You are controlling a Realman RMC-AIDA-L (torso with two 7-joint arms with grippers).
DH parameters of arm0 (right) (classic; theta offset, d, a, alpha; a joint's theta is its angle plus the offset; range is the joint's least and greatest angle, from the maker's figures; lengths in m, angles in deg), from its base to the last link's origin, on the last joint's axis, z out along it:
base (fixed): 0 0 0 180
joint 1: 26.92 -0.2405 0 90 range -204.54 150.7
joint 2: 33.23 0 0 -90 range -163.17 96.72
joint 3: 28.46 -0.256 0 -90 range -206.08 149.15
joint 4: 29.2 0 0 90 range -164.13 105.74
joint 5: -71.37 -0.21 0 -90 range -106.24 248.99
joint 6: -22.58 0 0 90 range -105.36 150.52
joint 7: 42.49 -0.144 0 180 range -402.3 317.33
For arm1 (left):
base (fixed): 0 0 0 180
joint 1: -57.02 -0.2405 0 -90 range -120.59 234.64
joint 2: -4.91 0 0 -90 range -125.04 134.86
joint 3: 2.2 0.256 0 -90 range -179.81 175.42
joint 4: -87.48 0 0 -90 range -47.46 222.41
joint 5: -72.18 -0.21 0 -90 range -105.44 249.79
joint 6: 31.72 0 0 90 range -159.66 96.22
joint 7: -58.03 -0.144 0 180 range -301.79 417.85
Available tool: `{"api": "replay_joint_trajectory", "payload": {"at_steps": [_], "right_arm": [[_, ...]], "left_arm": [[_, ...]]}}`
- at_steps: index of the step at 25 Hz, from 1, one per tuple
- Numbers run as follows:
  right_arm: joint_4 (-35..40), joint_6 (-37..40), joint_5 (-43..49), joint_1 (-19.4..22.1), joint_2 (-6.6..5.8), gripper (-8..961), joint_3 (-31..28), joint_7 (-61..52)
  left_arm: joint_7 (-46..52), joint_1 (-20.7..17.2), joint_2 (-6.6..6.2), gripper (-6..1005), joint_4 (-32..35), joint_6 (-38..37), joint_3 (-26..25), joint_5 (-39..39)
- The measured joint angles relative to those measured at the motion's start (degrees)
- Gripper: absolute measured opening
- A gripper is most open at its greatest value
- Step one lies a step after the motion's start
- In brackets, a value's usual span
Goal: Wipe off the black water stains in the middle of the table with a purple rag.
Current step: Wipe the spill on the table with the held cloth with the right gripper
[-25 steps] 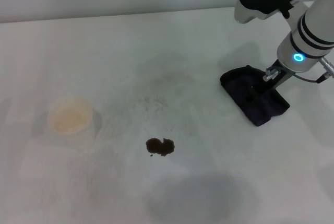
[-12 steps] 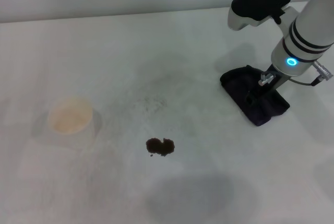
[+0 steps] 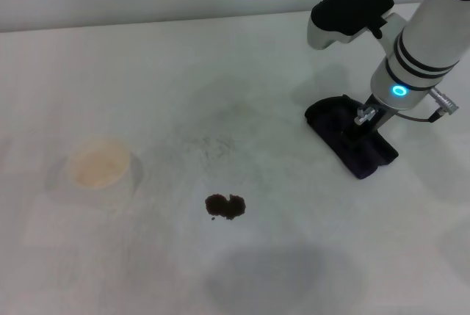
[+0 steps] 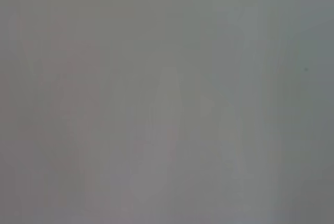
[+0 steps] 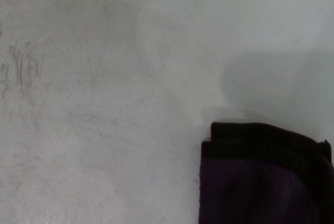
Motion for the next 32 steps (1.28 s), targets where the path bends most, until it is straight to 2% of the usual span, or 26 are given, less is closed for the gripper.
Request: {"api": "replay_joint_trajectory", "payload": {"at_steps": [6, 17, 27, 32], "right_arm": [[-0.6, -0.3, -1.8, -0.4, 0.15, 98, 1.5, -0.4], [-6.1, 0.3, -16.3, -0.8, 0.26, 91, 11.8, -0.4], [-6.7, 6.5, -32.1, -7.0, 0.35, 90, 29.3, -4.8], [-7.2, 9.2, -40.2, -9.9, 0.34, 90, 35.3, -4.7]], "left_arm": [[0.0, 0.1, -0.01, 891, 0.0, 0.0, -0.1, -0.1], [-0.5, 0.0, 0.19, 891, 0.1, 0.1, -0.1, -0.1], [-0.5, 0.0, 0.34, 892, 0.1, 0.3, 0.2, -0.1], [-0.5, 0.0, 0.5, 893, 0.1, 0.2, 0.2, -0.1]]}}
